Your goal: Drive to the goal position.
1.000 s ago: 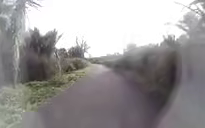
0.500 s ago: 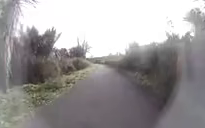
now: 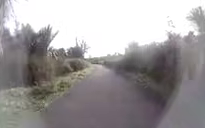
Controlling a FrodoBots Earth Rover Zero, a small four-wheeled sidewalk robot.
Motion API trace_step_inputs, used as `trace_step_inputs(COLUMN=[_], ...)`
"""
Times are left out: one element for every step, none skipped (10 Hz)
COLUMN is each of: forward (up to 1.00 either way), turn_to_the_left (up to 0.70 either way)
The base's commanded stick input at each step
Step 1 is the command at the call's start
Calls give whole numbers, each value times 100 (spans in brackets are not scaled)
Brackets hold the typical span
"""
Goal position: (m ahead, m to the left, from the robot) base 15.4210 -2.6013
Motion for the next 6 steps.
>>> trace_step_inputs(forward=[70, 70, 70, 70, 70, 70], turn_to_the_left=[0, -35, -35, -35, -35, -35])
